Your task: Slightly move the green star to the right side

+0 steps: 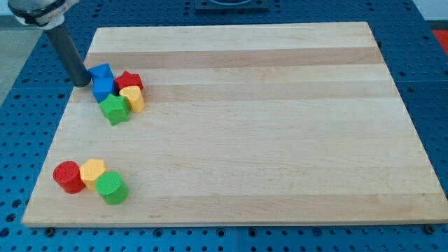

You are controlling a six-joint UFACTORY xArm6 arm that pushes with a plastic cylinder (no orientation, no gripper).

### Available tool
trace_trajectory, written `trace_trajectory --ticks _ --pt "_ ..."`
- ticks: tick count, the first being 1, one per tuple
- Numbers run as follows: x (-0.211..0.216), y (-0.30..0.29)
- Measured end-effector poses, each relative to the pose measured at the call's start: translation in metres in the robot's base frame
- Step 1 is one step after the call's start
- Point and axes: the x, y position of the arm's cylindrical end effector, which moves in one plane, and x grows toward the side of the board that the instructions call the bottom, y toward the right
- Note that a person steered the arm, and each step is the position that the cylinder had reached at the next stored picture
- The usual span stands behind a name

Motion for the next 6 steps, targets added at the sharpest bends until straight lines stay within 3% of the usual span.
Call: trace_trajectory --ticks 1,3,5,6 --pt "-0.005 0.022" --pt "0.006 0.011" --pt "0.089 0.017" --pt "0.088 0.056"
